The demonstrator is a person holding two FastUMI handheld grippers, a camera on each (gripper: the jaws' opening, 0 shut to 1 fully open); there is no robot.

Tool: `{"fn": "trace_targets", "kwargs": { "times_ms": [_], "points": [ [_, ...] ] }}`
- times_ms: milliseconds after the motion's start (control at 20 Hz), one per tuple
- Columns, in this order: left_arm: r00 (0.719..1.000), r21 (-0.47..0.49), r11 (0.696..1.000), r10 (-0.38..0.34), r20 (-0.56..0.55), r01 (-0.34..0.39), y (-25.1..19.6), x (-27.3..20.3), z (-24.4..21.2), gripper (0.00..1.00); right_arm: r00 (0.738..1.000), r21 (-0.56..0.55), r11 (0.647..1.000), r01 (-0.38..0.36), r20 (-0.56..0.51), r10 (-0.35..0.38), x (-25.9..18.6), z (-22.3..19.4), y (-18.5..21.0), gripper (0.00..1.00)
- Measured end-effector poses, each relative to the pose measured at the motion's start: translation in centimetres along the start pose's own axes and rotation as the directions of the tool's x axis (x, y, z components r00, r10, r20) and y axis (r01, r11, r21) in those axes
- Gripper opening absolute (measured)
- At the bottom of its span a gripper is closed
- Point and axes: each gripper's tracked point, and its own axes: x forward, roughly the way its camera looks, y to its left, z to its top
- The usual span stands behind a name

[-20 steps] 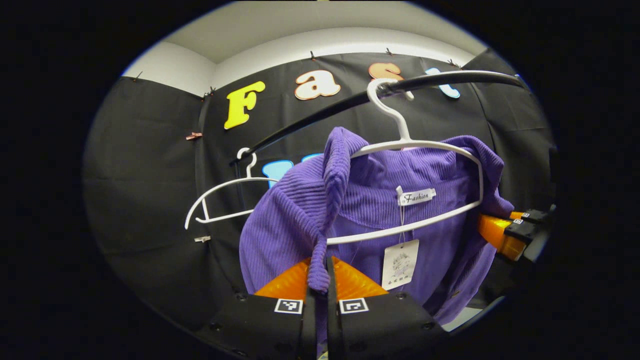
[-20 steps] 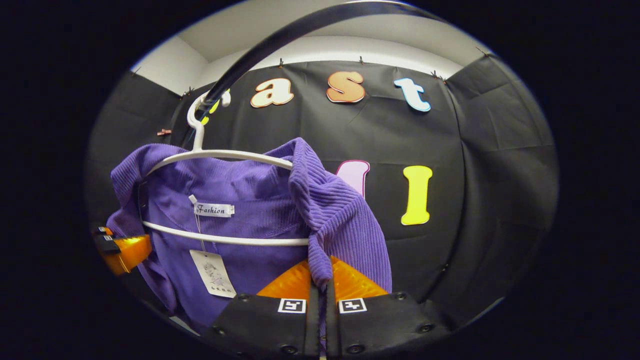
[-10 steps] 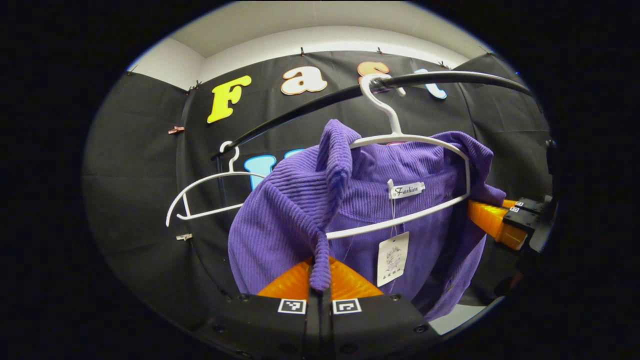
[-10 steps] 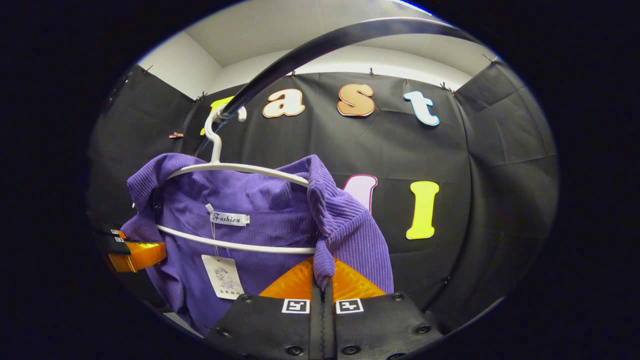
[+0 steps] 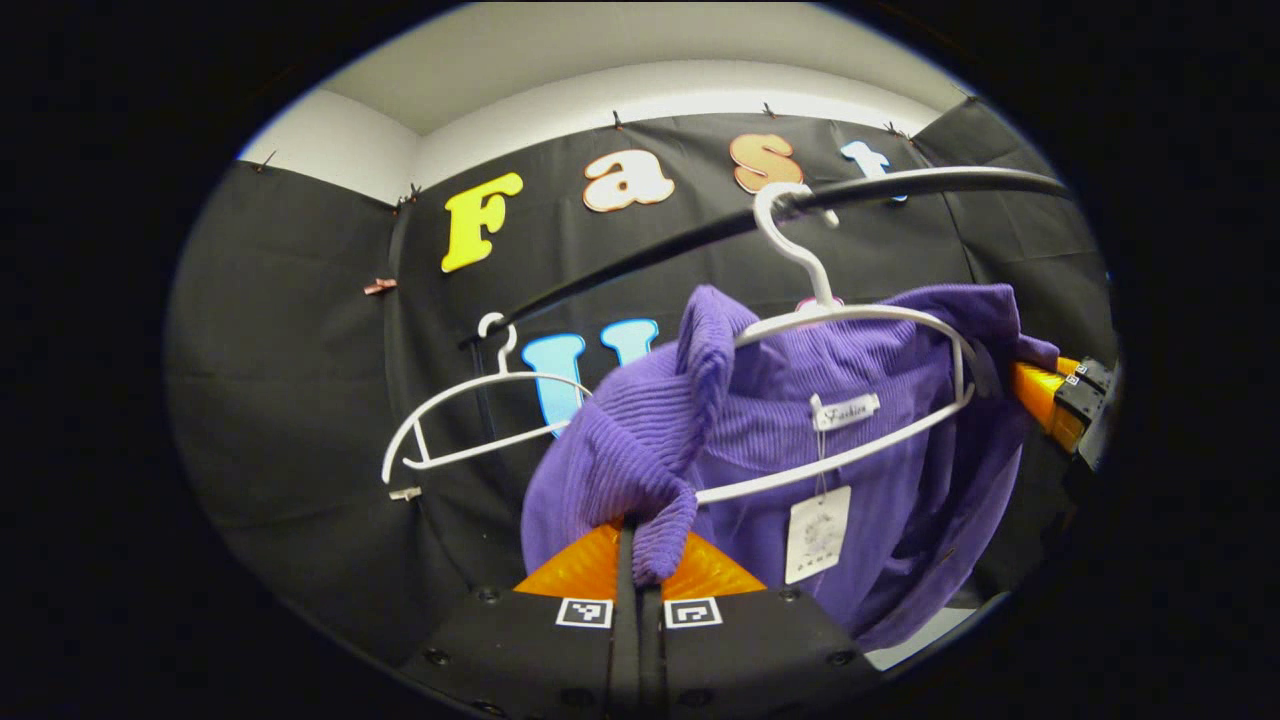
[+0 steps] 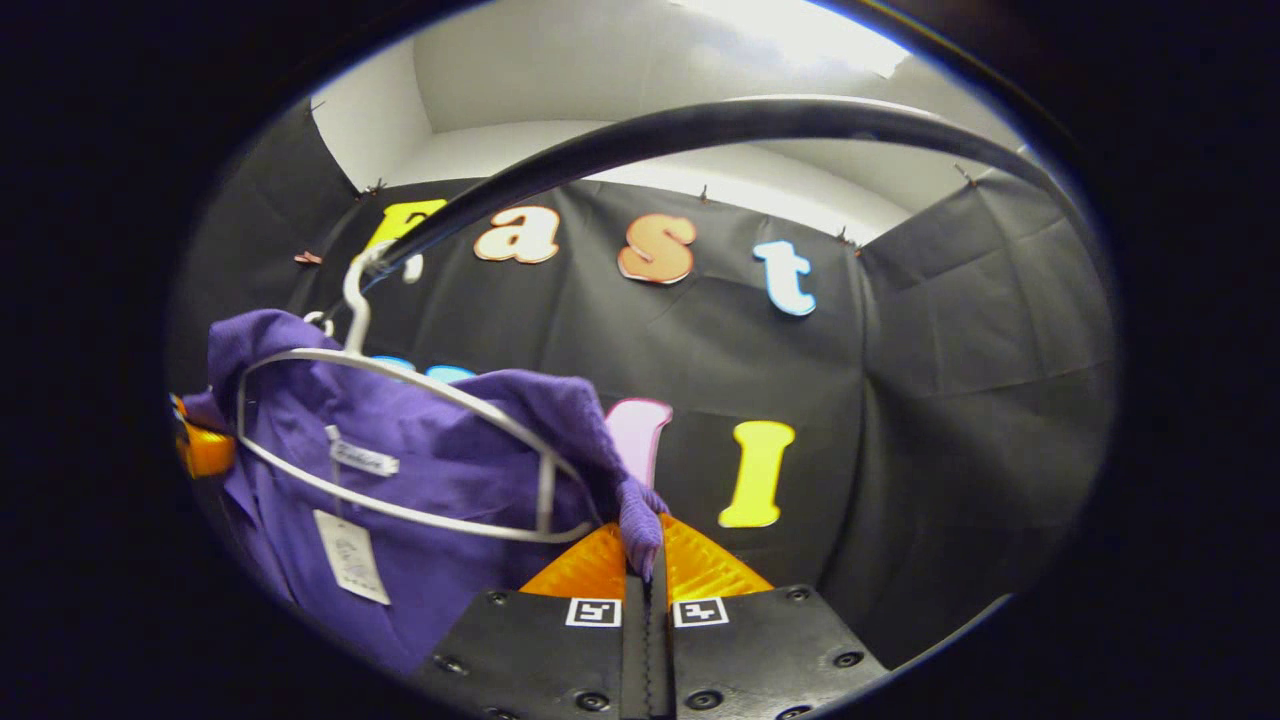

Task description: Grasp the clothes on the hanger with both hands and then place them into the laundry hamper below.

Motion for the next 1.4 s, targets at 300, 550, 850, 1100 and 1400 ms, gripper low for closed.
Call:
{"fn": "trace_targets", "kwargs": {
  "times_ms": [300,550,850,1100,1400],
  "points": [
    [0.996,-0.021,0.998,0.057,0.063,-0.056,4.5,1.2,4.6,0.05,0.995,-0.030,0.998,0.061,0.075,-0.059,1.2,1.6,-1.9,0.04],
    [0.993,0.007,0.997,0.071,0.092,-0.072,5.3,2.4,6.3,0.05,0.992,-0.039,0.992,0.116,0.051,-0.114,3.6,-0.4,-3.1,0.04],
    [0.994,-0.041,0.993,0.111,-0.010,-0.111,7.8,4.2,2.3,0.05,0.994,-0.012,0.999,0.051,-0.096,-0.052,4.1,-7.0,-0.6,0.04],
    [0.987,-0.058,0.989,0.130,-0.093,-0.135,8.4,3.8,-2.4,0.05,0.988,-0.044,0.998,-0.034,-0.154,0.027,0.8,-10.7,2.3,0.05],
    [0.974,-0.078,0.987,0.120,-0.190,-0.137,8.7,0.9,-7.6,0.05,0.953,0.042,0.992,-0.118,-0.277,0.125,-3.6,-13.4,4.7,0.04]
  ]
}}
